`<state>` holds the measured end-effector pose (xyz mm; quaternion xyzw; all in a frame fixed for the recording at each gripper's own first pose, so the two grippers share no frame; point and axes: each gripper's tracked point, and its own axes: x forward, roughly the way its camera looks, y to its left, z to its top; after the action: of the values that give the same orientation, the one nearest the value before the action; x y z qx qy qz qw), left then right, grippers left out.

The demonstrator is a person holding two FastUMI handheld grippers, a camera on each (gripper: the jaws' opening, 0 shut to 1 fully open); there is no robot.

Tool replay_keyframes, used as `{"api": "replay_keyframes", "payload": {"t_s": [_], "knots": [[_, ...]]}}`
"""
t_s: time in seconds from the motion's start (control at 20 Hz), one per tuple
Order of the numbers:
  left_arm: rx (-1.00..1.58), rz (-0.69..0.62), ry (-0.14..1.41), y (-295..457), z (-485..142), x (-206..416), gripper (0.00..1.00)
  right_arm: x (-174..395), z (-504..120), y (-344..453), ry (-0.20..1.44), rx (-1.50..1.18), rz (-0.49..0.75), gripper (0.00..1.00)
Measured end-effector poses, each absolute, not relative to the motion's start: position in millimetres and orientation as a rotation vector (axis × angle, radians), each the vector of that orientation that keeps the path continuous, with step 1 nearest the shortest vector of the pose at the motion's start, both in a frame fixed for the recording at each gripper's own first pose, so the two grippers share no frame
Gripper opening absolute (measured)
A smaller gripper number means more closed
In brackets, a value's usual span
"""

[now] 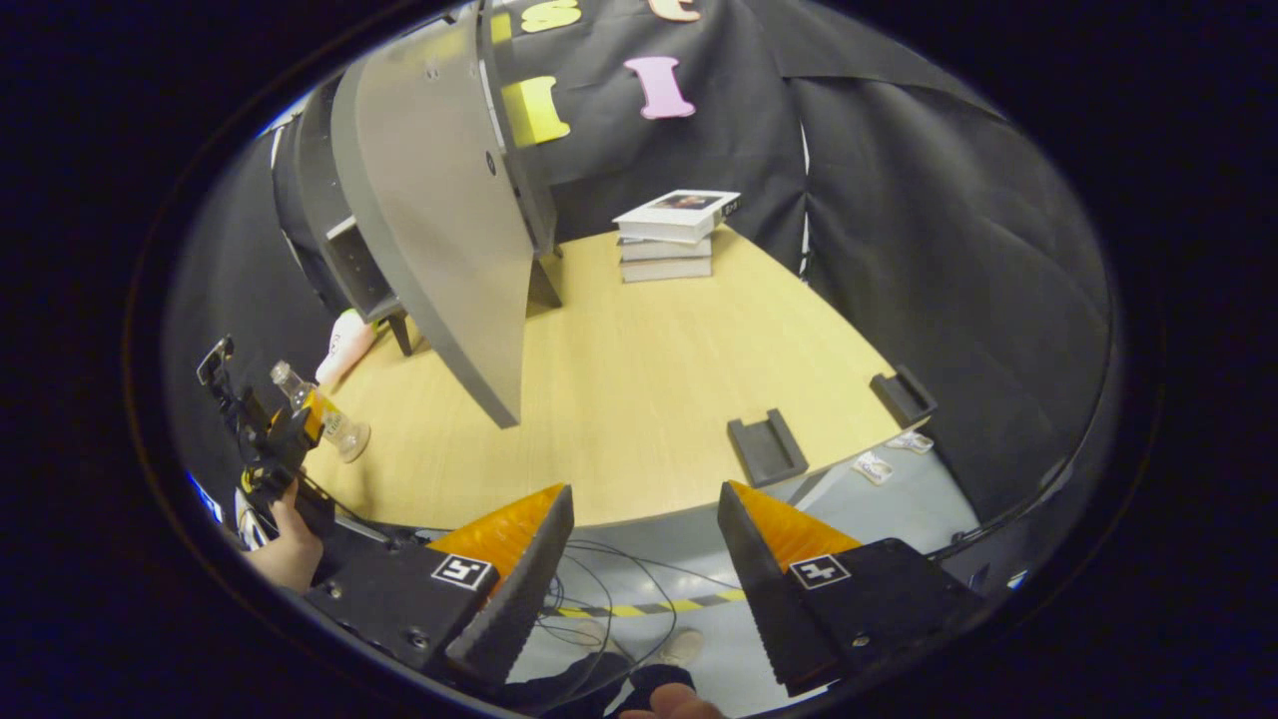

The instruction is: Open the cabinet door with the right hand, grasp the bottle in the cabinet with the left hand and place it on the coaster, then close the cabinet door with the right hand.

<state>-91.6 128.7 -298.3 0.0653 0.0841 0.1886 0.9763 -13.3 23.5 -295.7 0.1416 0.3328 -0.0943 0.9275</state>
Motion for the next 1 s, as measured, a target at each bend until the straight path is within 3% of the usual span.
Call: {"api": "replay_keyframes", "payload": {"t_s": [0.15, 0.35, 0.55, 0.8, 1.0], "knots": [[0.133, 0.387, 0.202, 134, -276, -108, 0.97, -11, -266, 5, 0.636, 0.240, -0.246, 0.94], [0.163, 0.371, 0.118, 161, -194, -102, 0.96, 11, -197, -29, 0.555, 0.103, -0.312, 0.94], [0.018, 0.199, 0.113, 151, -123, -76, 0.96, 42, -100, -57, 0.320, 0.041, -0.386, 0.93], [-0.039, 0.161, 0.114, 115, -45, -73, 0.95, 78, -53, -43, 0.207, 0.121, -0.327, 0.93], [-0.017, 0.158, 0.137, 34, -16, -76, 0.95, 110, -5, -40, 0.135, 0.199, -0.216, 0.94]]}}
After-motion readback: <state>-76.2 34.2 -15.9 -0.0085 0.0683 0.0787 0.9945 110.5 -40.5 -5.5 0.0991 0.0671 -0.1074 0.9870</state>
